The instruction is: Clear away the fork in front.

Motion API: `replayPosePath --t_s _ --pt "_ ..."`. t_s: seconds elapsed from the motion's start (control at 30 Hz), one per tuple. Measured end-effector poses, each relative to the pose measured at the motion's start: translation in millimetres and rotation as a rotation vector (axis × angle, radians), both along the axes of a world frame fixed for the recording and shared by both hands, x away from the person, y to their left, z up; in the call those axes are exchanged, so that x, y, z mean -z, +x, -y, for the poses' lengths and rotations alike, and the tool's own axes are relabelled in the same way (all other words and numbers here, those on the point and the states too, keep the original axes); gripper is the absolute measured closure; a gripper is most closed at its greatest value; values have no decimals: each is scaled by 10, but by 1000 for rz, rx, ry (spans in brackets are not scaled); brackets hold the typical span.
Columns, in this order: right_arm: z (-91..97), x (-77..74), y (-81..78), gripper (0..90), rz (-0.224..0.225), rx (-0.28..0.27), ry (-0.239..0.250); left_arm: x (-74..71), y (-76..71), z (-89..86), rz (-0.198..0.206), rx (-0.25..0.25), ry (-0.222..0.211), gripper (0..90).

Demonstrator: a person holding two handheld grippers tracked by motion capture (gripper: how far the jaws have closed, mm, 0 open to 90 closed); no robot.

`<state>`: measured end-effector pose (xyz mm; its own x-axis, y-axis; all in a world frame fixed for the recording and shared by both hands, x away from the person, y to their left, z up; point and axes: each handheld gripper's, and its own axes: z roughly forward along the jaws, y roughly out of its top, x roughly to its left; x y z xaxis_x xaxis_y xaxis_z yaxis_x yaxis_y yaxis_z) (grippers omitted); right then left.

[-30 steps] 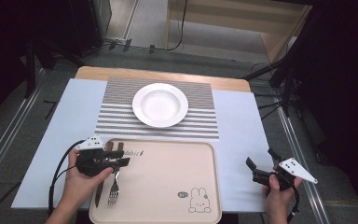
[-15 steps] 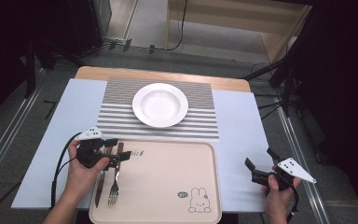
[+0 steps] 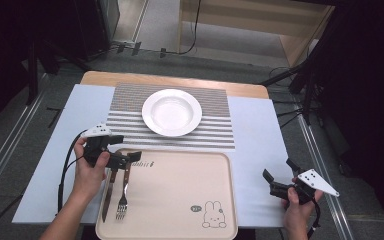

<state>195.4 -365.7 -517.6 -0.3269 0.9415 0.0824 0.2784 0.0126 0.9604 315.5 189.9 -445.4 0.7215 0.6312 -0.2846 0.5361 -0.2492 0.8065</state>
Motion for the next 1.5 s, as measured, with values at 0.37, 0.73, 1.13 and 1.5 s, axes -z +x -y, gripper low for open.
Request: replayPosePath --t_s 0.37,0.73,1.13,1.5 --pt "-13 2 -1 0 5 -11 -10 -120 213 34 9 -9 -22 0" --pt "-32 6 1 0 6 -19 -28 -137 398 86 -3 -12 -46 0" --pt "-29 11 -3 0 15 -27 -31 -217 541 161 9 -14 -51 0" --pt "-32 14 4 0 20 -31 -38 -226 679 262 3 -8 -51 0"
